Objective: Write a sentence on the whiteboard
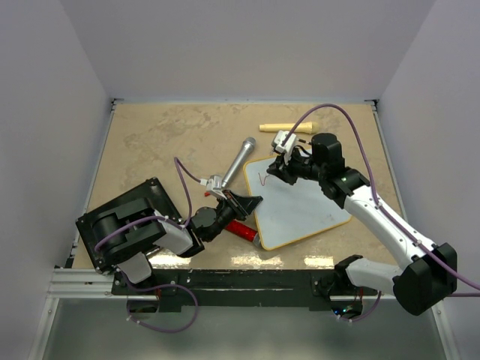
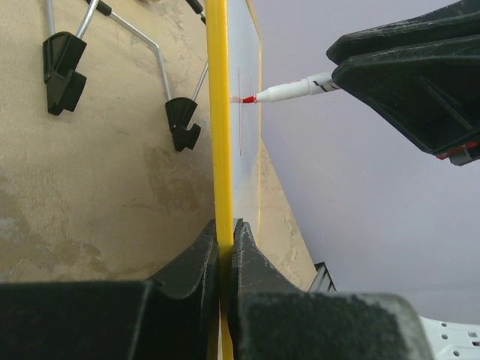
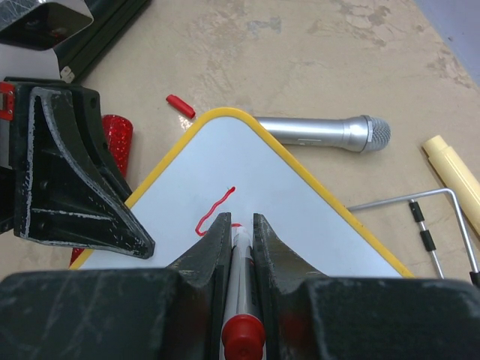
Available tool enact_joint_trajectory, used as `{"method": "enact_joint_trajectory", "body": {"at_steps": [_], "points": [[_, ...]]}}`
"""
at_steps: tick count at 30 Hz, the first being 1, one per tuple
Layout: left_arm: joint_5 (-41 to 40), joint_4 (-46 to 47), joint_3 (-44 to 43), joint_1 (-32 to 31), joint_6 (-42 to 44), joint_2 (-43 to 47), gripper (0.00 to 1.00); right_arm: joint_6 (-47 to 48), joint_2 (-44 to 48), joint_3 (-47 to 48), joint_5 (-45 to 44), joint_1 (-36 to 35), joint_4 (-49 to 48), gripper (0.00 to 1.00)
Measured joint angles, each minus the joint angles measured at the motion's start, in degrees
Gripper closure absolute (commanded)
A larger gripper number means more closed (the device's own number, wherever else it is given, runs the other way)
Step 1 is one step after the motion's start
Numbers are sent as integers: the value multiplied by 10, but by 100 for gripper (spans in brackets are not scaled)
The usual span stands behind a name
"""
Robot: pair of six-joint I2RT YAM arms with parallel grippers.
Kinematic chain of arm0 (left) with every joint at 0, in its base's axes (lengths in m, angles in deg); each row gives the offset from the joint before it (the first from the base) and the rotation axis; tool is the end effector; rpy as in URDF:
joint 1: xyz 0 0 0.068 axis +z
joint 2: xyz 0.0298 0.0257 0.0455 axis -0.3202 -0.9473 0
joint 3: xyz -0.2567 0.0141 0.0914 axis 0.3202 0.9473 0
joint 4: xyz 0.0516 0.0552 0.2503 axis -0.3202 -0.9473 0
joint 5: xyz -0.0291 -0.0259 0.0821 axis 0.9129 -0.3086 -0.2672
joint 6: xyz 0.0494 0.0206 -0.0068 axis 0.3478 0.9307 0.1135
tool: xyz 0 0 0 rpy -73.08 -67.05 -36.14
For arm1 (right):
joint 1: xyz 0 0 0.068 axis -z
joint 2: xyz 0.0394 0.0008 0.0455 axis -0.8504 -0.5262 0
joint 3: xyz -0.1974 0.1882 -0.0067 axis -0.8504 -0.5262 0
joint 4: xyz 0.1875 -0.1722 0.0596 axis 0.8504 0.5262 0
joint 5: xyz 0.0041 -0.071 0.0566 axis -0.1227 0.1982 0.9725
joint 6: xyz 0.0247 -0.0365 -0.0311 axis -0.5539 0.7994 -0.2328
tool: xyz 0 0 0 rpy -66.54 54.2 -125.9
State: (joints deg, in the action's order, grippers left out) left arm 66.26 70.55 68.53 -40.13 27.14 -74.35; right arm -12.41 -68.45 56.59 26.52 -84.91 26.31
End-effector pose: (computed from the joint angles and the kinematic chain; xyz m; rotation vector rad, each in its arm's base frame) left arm 0.1515 -0.2301 0.1623 -0.2255 1.6875 -1.3410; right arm 0.2284 0.1343 0.3205 -1.0852 1.6668 0.5825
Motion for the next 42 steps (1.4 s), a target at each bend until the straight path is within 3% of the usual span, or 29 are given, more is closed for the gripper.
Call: {"method": "enact_joint_trajectory", "body": {"at_steps": [14,42], "points": [[-2,2,2,-1,0,-2,100,52,2,0,49,3,59,100],[1,8,2,-2,0,-6,100,17,17,12,55,42,30,100]]}}
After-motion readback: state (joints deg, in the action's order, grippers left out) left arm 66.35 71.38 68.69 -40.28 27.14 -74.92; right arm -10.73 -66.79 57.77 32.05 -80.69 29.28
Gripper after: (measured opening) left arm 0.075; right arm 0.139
